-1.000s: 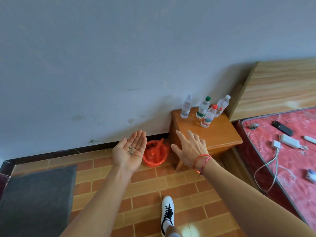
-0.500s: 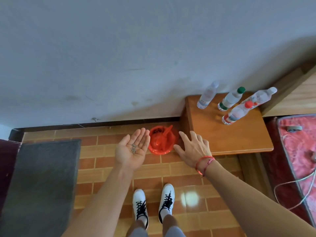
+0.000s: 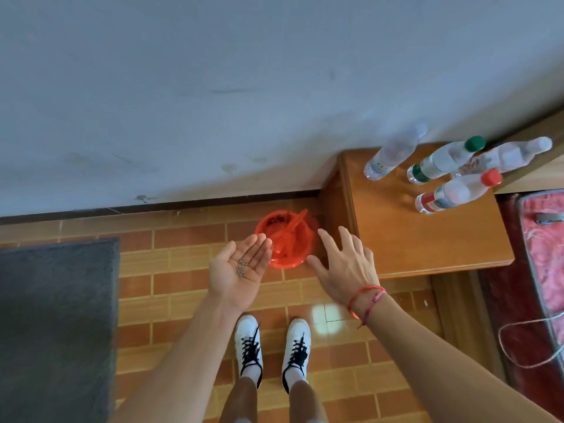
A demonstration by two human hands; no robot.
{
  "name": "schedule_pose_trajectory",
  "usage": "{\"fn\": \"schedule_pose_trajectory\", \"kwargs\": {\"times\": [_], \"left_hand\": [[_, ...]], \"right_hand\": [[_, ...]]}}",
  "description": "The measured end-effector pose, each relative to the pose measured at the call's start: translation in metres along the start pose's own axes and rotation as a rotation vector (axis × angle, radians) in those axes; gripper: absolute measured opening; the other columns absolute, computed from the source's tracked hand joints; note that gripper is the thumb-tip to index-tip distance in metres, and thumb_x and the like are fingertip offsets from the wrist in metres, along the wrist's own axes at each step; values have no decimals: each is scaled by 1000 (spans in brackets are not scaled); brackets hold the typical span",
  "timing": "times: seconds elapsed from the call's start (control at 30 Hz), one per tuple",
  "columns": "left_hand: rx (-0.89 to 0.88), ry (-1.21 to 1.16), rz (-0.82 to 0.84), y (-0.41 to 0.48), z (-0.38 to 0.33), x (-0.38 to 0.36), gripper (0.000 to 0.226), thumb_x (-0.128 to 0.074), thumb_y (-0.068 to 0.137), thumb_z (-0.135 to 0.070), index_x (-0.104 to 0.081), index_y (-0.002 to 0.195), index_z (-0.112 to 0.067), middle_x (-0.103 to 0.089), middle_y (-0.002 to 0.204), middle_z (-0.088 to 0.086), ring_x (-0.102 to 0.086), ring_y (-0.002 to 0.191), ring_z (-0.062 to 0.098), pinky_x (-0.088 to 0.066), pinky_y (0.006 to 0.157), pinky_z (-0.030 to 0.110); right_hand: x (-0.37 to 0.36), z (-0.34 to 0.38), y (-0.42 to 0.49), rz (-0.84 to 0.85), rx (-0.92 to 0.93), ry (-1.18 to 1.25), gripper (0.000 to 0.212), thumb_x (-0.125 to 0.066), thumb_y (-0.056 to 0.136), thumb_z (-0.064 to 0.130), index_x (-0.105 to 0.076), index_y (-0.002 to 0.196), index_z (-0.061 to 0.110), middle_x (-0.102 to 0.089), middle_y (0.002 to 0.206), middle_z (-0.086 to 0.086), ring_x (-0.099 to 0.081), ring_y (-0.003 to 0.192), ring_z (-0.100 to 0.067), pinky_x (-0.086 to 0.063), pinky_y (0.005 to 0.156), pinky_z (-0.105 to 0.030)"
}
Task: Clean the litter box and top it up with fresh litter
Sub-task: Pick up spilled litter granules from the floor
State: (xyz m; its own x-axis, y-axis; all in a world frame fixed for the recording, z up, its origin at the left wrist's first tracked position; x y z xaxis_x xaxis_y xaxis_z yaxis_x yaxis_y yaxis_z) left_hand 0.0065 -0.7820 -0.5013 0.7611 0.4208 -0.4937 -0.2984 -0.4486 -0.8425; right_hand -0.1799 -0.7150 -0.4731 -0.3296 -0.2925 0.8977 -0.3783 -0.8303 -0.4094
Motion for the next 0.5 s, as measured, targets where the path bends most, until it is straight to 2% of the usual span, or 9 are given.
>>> {"fn": "schedule_pose_trajectory", "kwargs": {"times": [0.2,0.5], "left_hand": [[33,54,-31,89,5,26,43,-38,107,-24,-67,101,6,-72,102,23,-72,94,34,-58,90,41],[67,150,-114,235,39,91,44,-37,107,-25,-66,104,7,-74,103,23,-73,96,34,-55,94,41]], "right_hand": [[-73,-1,56,37,-15,8,61,-38,94,59,-33,147,29,-35,149,-12,-38,133,-30,-36,104,-49],[-202,-31,122,128,-45,-17,62,-33,94,61,-27,148,31,-32,150,-10,-36,133,-29,-33,105,-47]]}}
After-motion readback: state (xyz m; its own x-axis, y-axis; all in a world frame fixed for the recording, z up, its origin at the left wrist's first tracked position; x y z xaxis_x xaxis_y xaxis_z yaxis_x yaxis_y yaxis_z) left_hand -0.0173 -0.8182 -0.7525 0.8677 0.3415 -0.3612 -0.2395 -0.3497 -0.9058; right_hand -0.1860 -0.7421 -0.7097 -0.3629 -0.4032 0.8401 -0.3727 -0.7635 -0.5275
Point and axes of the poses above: each hand's wrist, its own y-axis towards the middle knuckle, its own x-axis out of the back of the hand, z = x × y, the point moved 7 cm from there along y, towards the middle knuckle
